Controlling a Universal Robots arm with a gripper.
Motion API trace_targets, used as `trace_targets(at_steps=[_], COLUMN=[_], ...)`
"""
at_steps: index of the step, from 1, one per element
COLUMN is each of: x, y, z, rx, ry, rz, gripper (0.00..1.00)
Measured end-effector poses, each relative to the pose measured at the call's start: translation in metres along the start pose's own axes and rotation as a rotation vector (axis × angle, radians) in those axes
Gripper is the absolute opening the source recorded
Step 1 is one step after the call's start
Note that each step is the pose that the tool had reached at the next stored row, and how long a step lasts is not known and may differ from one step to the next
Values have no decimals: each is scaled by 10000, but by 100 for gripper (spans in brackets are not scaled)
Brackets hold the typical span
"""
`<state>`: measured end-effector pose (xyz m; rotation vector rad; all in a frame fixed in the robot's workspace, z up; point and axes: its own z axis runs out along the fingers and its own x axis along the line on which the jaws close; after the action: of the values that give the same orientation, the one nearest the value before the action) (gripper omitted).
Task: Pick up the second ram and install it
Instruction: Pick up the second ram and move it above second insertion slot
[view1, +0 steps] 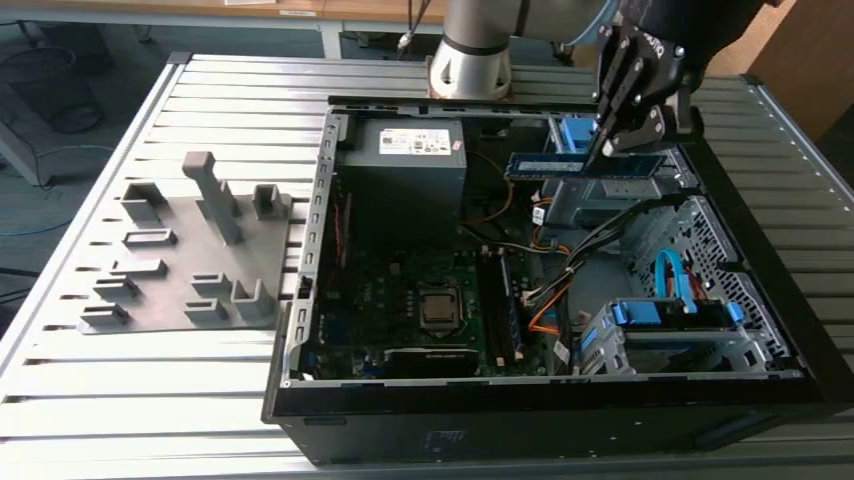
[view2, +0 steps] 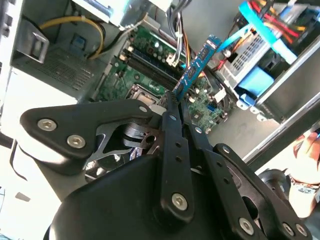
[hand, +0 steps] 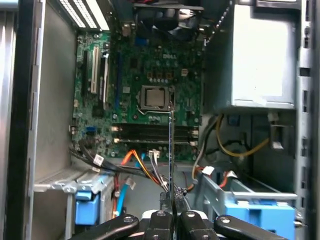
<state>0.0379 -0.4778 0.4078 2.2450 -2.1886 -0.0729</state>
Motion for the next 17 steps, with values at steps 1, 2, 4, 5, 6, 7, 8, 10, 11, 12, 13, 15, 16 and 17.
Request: trace_targets(at_steps=[1, 2, 4, 5, 6, 7, 8, 10, 11, 12, 13, 15, 16, 17], x=[24, 48, 87, 107, 125, 141, 156, 177, 183, 188, 192, 199, 202, 205], y=[11, 22, 49, 71, 92, 110, 126, 151, 161, 172, 182, 196, 202, 206], z=[18, 35, 73, 90, 110, 128, 146, 178, 192, 207, 221, 246, 258, 271], rx=[0, 0, 1, 0, 1, 1, 0, 1, 0, 0, 1, 0, 0, 0], ry=[0, -1, -4, 0, -2, -3, -1, -3, -2, -1, -2, 0, -1, -1], rz=[0, 0, 0, 0, 0, 0, 0, 0, 0, 0, 0, 0, 0, 0], gripper=[14, 14, 14, 14, 14, 14, 14, 14, 14, 14, 14, 14, 14, 14])
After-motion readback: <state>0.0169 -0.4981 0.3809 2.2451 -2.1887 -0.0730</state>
